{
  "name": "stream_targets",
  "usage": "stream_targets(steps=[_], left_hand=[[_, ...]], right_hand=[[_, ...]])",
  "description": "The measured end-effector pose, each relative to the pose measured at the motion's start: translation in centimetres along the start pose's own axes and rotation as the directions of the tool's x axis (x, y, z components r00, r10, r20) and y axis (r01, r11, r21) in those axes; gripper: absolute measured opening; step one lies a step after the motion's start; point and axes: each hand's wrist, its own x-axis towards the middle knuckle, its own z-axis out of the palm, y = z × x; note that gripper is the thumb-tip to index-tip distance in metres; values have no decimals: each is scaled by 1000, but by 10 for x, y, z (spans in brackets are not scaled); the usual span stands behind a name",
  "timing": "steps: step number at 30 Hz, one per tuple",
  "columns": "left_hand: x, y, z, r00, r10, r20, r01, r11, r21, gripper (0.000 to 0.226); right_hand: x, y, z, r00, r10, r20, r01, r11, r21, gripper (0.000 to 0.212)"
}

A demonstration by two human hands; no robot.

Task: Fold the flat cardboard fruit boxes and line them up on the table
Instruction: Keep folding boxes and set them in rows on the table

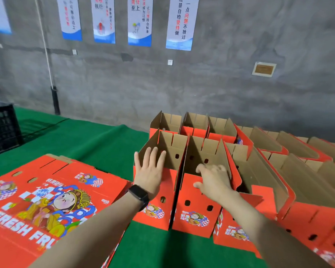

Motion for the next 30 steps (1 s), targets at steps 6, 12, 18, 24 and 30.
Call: stream_targets(steps=[6, 12, 18, 24, 30], left_hand=[[-17, 10, 19, 952, -263, 157, 297, 920, -257, 63], [3, 7, 13, 975, -107, 196, 179, 900, -398, 51], [-23, -17, -2, 990, -128, -57, 88, 886, -455, 82], [-34, -15, 0, 963, -264, 46, 247, 807, -536, 74], [-31, -7, 12, 946, -214, 245, 322, 727, -607, 82]], right_hand=[[-9, 3, 33, 1000, -22, 19, 22, 999, -29, 39], [0, 11, 27, 999, -40, -10, 40, 994, 100, 51], [-81, 0, 48, 970, -243, 9, 241, 965, 103, 31], [-93, 56, 52, 836, 234, 497, -166, 970, -177, 38], [-89, 58, 71, 833, 234, 502, -244, 969, -47, 69]])
